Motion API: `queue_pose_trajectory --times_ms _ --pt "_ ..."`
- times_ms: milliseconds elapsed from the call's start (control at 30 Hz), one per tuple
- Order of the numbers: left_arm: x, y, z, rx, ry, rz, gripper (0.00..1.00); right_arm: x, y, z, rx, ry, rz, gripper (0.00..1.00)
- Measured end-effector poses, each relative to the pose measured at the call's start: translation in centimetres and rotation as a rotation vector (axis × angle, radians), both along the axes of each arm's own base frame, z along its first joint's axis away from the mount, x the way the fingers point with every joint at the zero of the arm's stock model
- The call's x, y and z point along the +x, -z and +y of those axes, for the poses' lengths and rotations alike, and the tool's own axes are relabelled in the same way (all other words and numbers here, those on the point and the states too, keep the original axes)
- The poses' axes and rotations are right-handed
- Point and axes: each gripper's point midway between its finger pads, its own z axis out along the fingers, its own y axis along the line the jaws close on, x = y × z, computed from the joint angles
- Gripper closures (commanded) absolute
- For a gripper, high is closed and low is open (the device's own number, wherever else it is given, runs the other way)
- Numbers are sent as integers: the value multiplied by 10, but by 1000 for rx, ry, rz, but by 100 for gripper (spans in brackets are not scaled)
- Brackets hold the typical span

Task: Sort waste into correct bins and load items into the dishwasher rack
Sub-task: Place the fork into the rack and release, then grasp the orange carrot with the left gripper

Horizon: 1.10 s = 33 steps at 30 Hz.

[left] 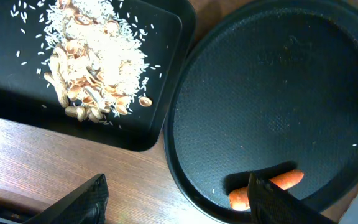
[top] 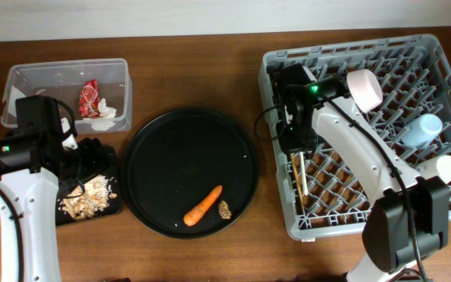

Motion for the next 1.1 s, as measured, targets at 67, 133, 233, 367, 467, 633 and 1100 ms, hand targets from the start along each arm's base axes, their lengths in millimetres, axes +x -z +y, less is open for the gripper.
queue_pose_trajectory --times_ms 67,133,233,367,467,633,1100 --pt "0 0 0 0 0 0 29 0 3 1 7 -18 2 77" --pt "0 0 0 0 0 0 29 4 3 4 19 -27 -14 63" --pt "0 0 0 0 0 0 28 5 3 5 23 -41 -20 62" --pt "0 0 0 0 0 0 28 4 2 5 22 -42 -14 62" --pt "-1 0 0 0 5 3 24 2 -2 4 22 -36 -13 58" --pt "3 0 -17 -12 101 -7 22 1 -50 -4 94 38 -137 29" --pt "-15 52 -187 -25 772 182 20 -33 -101 -141 215 458 -173 23"
